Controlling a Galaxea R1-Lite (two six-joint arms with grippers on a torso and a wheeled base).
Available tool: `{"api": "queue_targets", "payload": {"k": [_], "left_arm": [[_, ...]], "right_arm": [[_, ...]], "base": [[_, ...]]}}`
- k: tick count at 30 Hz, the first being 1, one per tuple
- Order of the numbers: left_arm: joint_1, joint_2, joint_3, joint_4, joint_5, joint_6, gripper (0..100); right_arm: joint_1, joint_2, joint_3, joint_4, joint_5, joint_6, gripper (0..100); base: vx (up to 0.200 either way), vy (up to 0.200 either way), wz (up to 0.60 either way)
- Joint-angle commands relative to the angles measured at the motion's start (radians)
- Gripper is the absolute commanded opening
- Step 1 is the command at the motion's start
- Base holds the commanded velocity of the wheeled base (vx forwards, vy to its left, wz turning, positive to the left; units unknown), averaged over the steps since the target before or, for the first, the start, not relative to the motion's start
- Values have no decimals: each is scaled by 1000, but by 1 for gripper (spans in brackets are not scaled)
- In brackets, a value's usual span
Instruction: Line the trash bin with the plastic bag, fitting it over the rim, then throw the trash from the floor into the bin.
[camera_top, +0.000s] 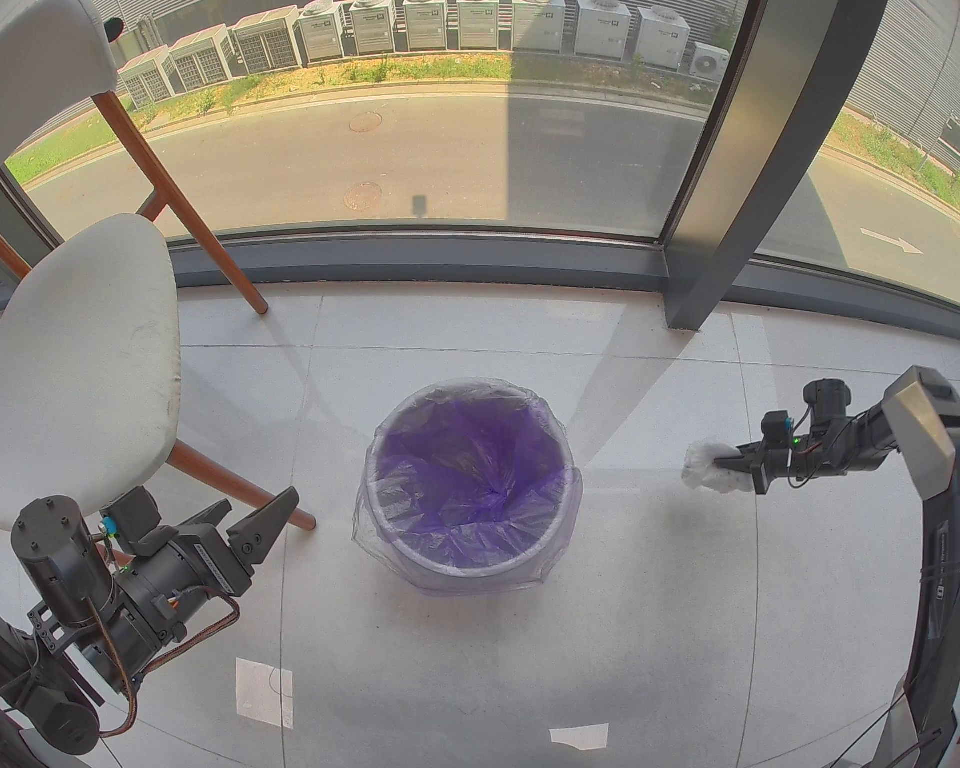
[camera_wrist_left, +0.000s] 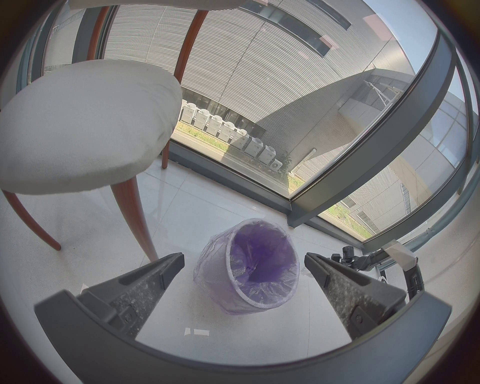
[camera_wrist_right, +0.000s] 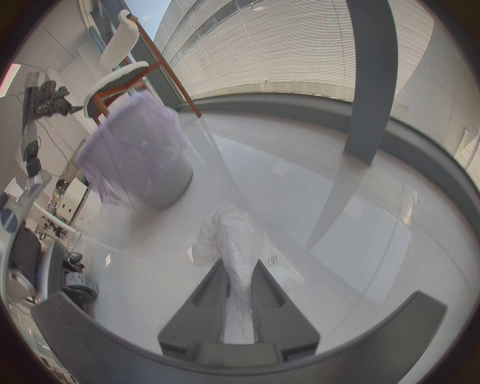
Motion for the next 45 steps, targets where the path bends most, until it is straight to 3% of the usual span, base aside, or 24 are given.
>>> {"api": "queue_targets", "payload": {"k": [1, 6, 10, 15, 22, 27, 30, 37, 45], "left_arm": [[2, -96, -10, 2, 0, 1, 100], [6, -154, -2, 4, 1, 1, 100], [13, -184, 5, 7, 9, -3, 100], [14, -191, -4, 6, 24, -3, 100], [14, -191, -28, 2, 30, 0, 100], [22, -225, -30, 1, 39, 0, 100], [22, -234, -24, 2, 39, 0, 100], [28, -237, -15, 4, 41, -3, 100], [26, -234, -22, 4, 38, -5, 100]], "right_arm": [[21, -419, 232, 74, 17, 113, 0], [87, -607, 304, 79, -1, 329, 0], [197, -756, 408, 66, -61, 472, 0], [375, -825, 511, 63, -155, 504, 0], [524, -801, 557, -16, -251, 559, 0], [696, -656, 569, -386, -437, 816, 0], [739, -586, 592, -564, -495, 888, 0], [766, -405, 735, -986, -503, 900, 0], [832, -261, 709, -1072, -506, 898, 0]], "base": [[0, 0, 0], [0, 0, 0], [0, 0, 0], [0, 0, 0], [0, 0, 0], [0, 0, 0], [0, 0, 0], [0, 0, 0], [0, 0, 0]]}}
